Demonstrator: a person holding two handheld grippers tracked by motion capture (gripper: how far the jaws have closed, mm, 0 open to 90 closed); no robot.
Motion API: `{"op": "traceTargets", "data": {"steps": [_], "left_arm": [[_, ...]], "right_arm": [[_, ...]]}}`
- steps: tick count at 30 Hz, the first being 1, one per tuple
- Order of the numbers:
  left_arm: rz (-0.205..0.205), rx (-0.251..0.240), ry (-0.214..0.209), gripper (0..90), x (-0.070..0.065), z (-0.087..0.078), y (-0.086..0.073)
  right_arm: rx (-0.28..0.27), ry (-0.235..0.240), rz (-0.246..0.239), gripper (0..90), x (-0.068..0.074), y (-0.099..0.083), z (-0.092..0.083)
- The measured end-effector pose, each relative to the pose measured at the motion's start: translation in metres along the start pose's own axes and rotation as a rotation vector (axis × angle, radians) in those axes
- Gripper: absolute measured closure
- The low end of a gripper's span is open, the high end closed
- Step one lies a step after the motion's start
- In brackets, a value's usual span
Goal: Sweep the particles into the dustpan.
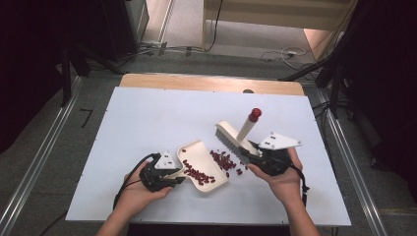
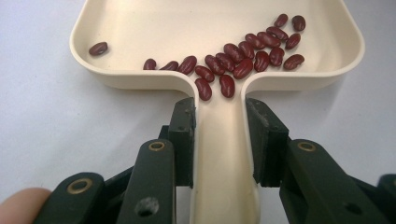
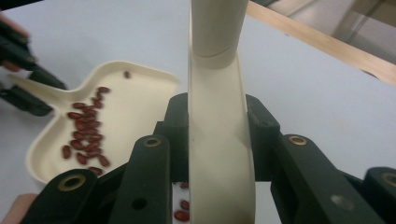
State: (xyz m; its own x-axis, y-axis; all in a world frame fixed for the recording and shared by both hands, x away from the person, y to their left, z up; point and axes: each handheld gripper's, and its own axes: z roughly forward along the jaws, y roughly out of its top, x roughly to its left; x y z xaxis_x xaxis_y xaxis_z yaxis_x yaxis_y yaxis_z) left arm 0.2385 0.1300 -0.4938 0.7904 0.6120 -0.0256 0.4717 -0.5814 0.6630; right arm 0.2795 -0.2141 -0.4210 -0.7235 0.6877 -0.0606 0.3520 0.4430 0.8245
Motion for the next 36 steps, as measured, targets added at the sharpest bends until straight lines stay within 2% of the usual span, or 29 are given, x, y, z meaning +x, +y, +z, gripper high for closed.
{"op": "traceTargets", "data": {"steps": [4,6,10,14,17,19,22,29,36], "left_arm": [[0.017,0.020,-0.005,66.6,-0.004,-0.003,-0.001],[0.023,0.022,-0.003,66.6,-0.008,-0.003,-0.001],[0.039,0.031,-0.006,66.6,-0.012,-0.005,0.000],[0.039,0.028,-0.005,66.6,-0.013,-0.004,-0.001],[0.039,0.030,-0.006,66.6,-0.014,-0.004,-0.001],[0.042,0.032,-0.008,66.6,-0.014,-0.004,-0.001],[0.043,0.033,-0.008,66.6,-0.016,-0.003,0.000],[0.038,0.035,-0.021,66.6,-0.016,-0.002,0.000],[0.036,0.033,-0.020,66.6,-0.016,-0.001,0.000]], "right_arm": [[0.027,-0.070,0.068,65.9,-0.013,-0.017,-0.007],[0.042,-0.088,0.093,65.9,-0.015,-0.025,-0.007],[0.069,-0.119,0.094,65.9,-0.014,-0.033,-0.003],[0.085,-0.138,0.088,65.9,-0.006,-0.036,0.005],[0.099,-0.137,0.082,65.9,0.002,-0.037,0.012],[0.109,-0.152,0.061,65.9,0.008,-0.036,0.016],[0.122,-0.138,0.047,65.9,0.017,-0.031,0.021],[0.127,-0.128,0.034,65.9,0.035,-0.027,0.030],[0.115,-0.112,0.032,65.9,0.045,-0.025,0.033]]}}
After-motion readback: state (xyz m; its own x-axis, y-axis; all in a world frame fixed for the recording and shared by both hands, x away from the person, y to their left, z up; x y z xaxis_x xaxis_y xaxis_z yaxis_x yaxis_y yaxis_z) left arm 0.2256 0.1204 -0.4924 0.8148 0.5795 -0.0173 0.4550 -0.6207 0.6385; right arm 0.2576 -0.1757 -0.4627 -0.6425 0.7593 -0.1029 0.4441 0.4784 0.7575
